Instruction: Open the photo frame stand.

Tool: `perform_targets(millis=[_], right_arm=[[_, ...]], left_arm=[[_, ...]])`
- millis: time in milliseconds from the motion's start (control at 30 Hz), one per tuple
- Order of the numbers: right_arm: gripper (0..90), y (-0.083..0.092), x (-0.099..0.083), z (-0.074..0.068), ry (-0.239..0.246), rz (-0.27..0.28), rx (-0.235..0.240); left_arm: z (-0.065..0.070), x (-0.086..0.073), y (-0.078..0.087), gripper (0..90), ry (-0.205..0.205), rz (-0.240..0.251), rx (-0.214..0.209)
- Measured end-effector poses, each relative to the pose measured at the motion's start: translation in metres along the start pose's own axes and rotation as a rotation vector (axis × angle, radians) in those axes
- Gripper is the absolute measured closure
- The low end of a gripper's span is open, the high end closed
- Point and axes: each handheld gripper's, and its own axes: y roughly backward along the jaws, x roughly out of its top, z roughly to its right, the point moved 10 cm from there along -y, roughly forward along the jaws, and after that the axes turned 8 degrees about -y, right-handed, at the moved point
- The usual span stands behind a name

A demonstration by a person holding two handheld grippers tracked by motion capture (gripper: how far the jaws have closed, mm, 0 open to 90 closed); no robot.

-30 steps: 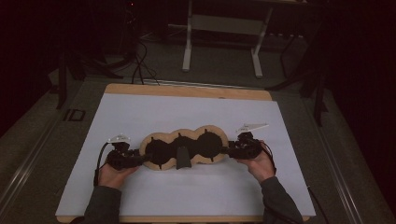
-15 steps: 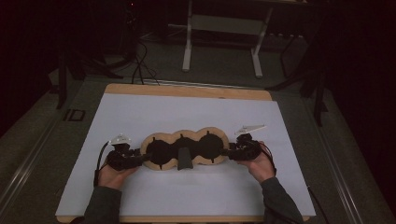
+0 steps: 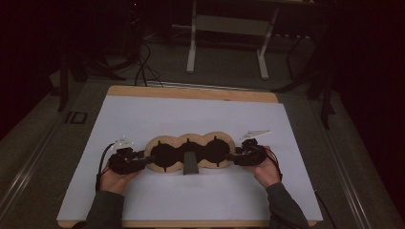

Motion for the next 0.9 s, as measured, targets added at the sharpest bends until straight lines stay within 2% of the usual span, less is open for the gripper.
perform_targets(millis=[233, 533, 633, 800, 900], right_arm=[[53.4, -0.004, -0.001, 0.0, 0.017, 0.0, -0.02], [53.2, -0.012, -0.005, 0.005, -0.011, 0.012, -0.026], [53.2, -0.012, -0.004, 0.006, -0.011, 0.024, -0.035], [53.2, -0.012, -0.001, 0.008, -0.01, 0.045, -0.05], [53.2, -0.013, 0.001, 0.009, -0.007, 0.056, -0.056]], left_arm=[[-0.002, 0.003, 0.002, 59.1, -0.024, 0.007, 0.016], [-0.006, 0.013, 0.0, 59.6, -0.059, 0.032, 0.056], [-0.007, 0.017, -0.001, 59.4, -0.063, 0.052, 0.07], [-0.01, 0.023, -0.003, 59.4, -0.085, 0.06, 0.076], [-0.013, 0.025, -0.004, 59.4, -0.084, 0.063, 0.078]])
